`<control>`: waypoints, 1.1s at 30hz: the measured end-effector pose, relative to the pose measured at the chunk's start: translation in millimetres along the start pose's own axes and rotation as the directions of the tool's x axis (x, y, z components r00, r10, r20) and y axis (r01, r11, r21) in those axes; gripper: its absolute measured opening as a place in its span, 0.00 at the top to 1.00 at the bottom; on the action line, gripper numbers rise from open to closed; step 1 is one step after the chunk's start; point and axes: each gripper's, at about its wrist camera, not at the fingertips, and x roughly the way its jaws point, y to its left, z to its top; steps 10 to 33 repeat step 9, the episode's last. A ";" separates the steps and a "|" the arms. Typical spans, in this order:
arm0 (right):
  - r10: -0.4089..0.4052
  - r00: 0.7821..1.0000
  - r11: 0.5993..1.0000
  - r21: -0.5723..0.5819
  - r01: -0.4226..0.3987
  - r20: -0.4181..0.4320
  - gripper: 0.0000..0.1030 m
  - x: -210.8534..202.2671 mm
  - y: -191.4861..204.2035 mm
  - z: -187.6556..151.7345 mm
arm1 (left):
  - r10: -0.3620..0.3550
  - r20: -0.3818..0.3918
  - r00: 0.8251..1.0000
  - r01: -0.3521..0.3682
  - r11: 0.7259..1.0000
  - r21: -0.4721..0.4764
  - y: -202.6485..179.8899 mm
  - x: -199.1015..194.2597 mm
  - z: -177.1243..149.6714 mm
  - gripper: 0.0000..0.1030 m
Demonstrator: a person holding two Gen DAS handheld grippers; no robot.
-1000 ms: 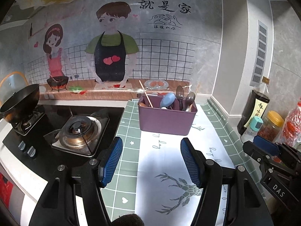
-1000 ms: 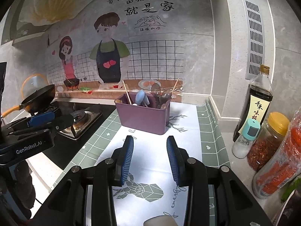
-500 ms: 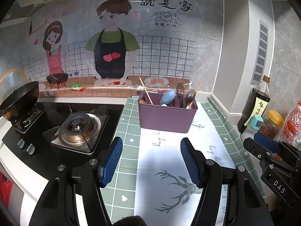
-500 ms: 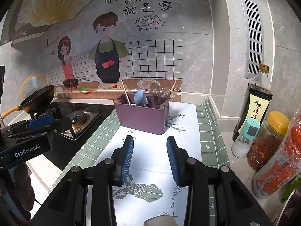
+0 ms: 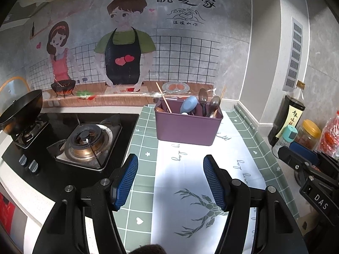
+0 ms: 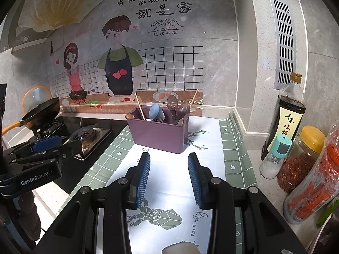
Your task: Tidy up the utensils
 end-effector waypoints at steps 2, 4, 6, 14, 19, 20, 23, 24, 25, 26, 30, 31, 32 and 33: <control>-0.005 1.000 1.000 0.002 0.005 0.001 0.64 0.5 -1.2 0.7 | -0.002 -0.001 1.000 0.002 1.000 0.005 -0.1 0.2 -0.7 0.37; -0.008 1.000 1.000 0.009 0.008 0.001 0.63 1.3 -2.8 0.5 | -0.002 -0.002 1.000 0.002 1.000 0.009 0.3 0.4 -1.3 0.37; -0.006 1.000 1.000 0.016 0.006 -0.001 0.62 1.8 -4.5 0.0 | 0.011 0.005 1.000 -0.011 1.000 0.007 1.6 0.4 -2.2 0.37; 0.001 1.000 1.000 0.019 -0.001 -0.008 0.57 6.1 -7.3 0.5 | 0.014 0.005 1.000 -0.014 1.000 -0.004 5.7 2.1 -1.6 0.37; 0.001 1.000 1.000 0.019 -0.001 -0.008 0.57 6.1 -7.3 0.5 | 0.014 0.005 1.000 -0.014 1.000 -0.004 5.7 2.1 -1.6 0.37; 0.001 1.000 1.000 0.019 -0.001 -0.008 0.57 6.1 -7.3 0.5 | 0.014 0.005 1.000 -0.014 1.000 -0.004 5.7 2.1 -1.6 0.37; 0.001 1.000 1.000 0.019 -0.001 -0.008 0.57 6.1 -7.3 0.5 | 0.014 0.005 1.000 -0.014 1.000 -0.004 5.7 2.1 -1.6 0.37; 0.001 1.000 1.000 0.019 -0.001 -0.008 0.57 6.1 -7.3 0.5 | 0.014 0.005 1.000 -0.014 1.000 -0.004 5.7 2.1 -1.6 0.37; 0.001 1.000 1.000 0.019 -0.001 -0.008 0.57 6.1 -7.3 0.5 | 0.014 0.005 1.000 -0.014 1.000 -0.004 5.7 2.1 -1.6 0.37; 0.001 1.000 1.000 0.019 -0.001 -0.008 0.57 6.1 -7.3 0.5 | 0.014 0.005 1.000 -0.014 1.000 -0.004 5.7 2.1 -1.6 0.37; 0.001 1.000 1.000 0.019 -0.001 -0.008 0.57 6.1 -7.3 0.5 | 0.014 0.005 1.000 -0.014 1.000 -0.004 5.7 2.1 -1.6 0.37; 0.001 1.000 1.000 0.019 -0.001 -0.008 0.57 6.1 -7.3 0.5 | 0.014 0.005 1.000 -0.014 1.000 -0.004 5.7 2.1 -1.6 0.37; 0.001 1.000 1.000 0.019 -0.001 -0.008 0.57 6.1 -7.3 0.5 | 0.014 0.005 1.000 -0.014 1.000 -0.004 5.7 2.1 -1.6 0.37; 0.001 1.000 1.000 0.019 -0.001 -0.008 0.57 6.1 -7.3 0.5 | 0.014 0.005 1.000 -0.014 1.000 -0.004 5.7 2.1 -1.6 0.37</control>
